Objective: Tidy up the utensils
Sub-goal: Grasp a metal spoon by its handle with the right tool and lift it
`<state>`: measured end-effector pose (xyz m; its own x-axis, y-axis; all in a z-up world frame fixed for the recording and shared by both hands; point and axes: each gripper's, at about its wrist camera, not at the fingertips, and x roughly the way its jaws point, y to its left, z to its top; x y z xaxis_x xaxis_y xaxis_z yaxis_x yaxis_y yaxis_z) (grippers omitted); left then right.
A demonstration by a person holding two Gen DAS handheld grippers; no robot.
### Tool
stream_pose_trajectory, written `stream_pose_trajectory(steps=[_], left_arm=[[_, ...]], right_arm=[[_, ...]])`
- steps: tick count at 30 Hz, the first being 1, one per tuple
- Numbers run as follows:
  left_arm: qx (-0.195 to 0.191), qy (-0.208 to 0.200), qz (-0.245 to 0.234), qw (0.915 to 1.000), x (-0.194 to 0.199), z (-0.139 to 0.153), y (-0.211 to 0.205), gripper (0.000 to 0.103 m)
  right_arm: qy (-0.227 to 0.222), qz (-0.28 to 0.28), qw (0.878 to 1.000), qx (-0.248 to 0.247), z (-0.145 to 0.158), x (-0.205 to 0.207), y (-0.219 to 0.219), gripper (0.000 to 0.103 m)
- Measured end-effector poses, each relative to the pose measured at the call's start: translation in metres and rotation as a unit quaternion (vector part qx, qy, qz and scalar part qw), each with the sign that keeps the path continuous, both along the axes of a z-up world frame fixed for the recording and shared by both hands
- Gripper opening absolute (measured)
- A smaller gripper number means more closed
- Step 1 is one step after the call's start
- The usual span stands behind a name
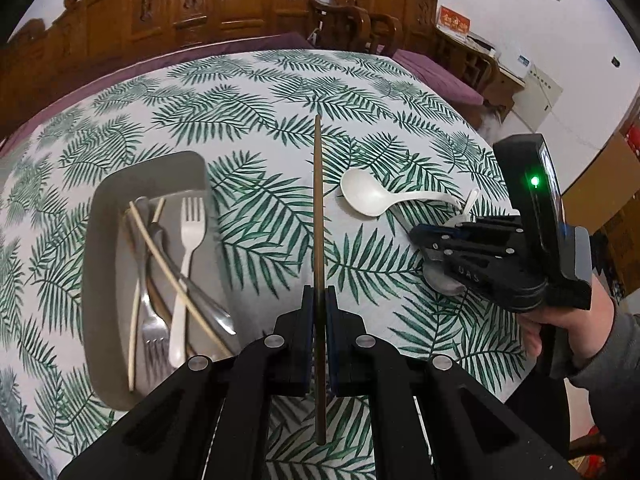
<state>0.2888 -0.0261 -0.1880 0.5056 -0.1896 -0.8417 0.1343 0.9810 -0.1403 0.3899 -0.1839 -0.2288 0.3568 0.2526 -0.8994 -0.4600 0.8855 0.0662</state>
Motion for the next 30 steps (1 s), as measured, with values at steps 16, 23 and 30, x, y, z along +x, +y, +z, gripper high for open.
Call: stream_pose_trajectory(steps=[16, 23, 30], left_arm=[[-0.006, -0.011, 0.02, 0.9997, -0.02, 0.007, 0.023, 0.004], [-0.007, -0.016, 0.026, 0.9995, -0.024, 0.011, 0.028, 0.004], [-0.008, -0.022, 0.028, 0.9993, -0.025, 0.015, 0.03, 0.004]], right_arm=[[0.001, 0.007, 1.0, 0.015, 0.015, -0.031, -0.002, 0.004], [-0.03, -0.003, 1.0, 0.007, 0.039, -0.015, -0.012, 0.0], [-0.021, 0.004, 0.999, 0.034, 0.042, -0.012, -0.016, 0.001]])
